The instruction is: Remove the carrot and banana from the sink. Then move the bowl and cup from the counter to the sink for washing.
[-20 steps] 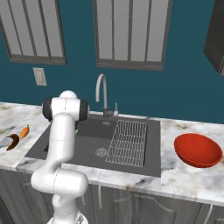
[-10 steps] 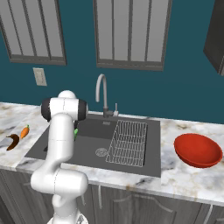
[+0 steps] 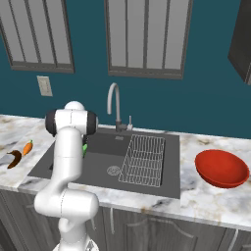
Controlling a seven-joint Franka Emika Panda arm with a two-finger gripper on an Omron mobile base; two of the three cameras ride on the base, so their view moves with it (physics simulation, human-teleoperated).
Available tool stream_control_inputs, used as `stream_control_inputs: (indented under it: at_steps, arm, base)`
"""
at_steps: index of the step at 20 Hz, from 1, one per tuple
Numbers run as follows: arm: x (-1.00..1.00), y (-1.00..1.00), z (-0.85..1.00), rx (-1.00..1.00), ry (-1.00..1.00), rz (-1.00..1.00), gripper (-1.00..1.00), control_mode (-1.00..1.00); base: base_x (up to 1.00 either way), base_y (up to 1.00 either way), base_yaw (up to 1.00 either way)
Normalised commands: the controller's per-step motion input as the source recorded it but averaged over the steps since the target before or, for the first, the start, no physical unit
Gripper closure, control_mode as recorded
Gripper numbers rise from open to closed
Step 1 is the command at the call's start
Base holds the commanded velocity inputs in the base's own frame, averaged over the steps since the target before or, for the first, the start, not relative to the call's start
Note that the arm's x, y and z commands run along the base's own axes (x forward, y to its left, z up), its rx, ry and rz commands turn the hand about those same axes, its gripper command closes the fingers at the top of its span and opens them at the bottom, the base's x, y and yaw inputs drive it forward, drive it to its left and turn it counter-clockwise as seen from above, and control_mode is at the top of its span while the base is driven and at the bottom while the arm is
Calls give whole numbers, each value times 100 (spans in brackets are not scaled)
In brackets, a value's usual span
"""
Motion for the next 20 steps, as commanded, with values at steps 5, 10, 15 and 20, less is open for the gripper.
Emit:
stream_control_inputs:
  at_steps: [5, 10, 15, 20]
  arm:
    - [-2, -3, 4, 0, 0, 0, -100, -100]
    - [-2, -2, 14, -2, 0, 0, -100, -100]
    - [-6, -1, 25, 0, 0, 0, -100, -100]
    - [-12, 0, 27, 0, 0, 0, -100, -100]
  base:
    - [0, 0, 0]
    - [0, 0, 0]
    - [0, 0, 0]
    - [0, 0, 0]
